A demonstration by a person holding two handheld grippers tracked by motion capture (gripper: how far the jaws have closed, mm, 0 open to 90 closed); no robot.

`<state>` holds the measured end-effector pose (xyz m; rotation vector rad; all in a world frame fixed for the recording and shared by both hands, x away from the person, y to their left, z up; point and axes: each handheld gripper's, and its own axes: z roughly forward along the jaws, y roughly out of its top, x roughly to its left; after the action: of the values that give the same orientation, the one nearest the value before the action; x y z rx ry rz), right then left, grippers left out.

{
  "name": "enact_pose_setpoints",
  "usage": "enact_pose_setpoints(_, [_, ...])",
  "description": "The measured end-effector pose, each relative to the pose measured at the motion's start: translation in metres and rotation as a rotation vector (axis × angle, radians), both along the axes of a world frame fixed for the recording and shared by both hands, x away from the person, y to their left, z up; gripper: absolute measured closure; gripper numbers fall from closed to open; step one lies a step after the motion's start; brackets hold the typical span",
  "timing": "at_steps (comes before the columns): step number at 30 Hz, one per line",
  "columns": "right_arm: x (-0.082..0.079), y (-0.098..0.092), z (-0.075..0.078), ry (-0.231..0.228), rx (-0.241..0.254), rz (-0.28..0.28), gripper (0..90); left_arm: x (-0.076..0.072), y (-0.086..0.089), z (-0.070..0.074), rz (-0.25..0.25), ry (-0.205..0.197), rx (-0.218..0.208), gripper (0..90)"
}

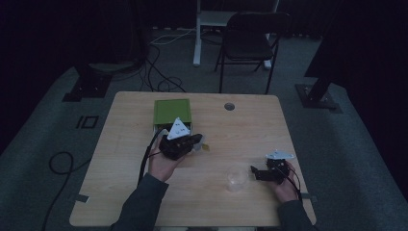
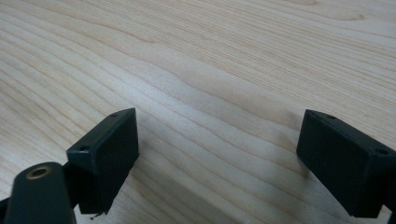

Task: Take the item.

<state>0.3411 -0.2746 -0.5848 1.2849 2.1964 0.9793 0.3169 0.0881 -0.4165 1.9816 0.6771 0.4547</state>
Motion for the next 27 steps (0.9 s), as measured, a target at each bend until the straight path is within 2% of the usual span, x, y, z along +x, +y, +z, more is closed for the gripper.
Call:
enact_pose_setpoints(4, [0.0,0.0,0.0,0.0,0.001,0.0,12.6,-0.008,-0.015,0.002,-0.051,-0.01,0.006,90.0])
enact_pose_setpoints(5, [0.0,0.0,0.0,0.0,0.002,-0.001,12.6,-0.012,-0.022,0.004,-0.079,-0.011,-0.002,90.0])
enact_pose_setpoints(14, [0.0,0.0,0.0,-0.001,0.001,0.001,12.5,-0.026,-0.052,0.006,-0.17,-0.024,0.002,90.0])
enact_pose_setpoints(19, [0.0,0.0,0.0,-0.001,0.001,0.0,12.6,-0.031,-0.075,-0.002,-0.225,-0.011,0.017,90.0])
enact_pose_setpoints(21, [0.0,0.0,0.0,-0.001,0.0,0.001,12.6,-0.031,-0.075,-0.002,-0.225,-0.011,0.017,90.0])
enact_pose_setpoints(22, [0.0,0.0,0.0,-0.001,0.0,0.001,12.6,-0.032,-0.089,-0.012,-0.251,-0.004,0.048,90.0])
enact_pose_setpoints(27, [0.0,0.0,0.0,-0.002,0.001,0.002,12.5,-0.03,-0.101,-0.023,-0.269,0.01,0.074,88.8])
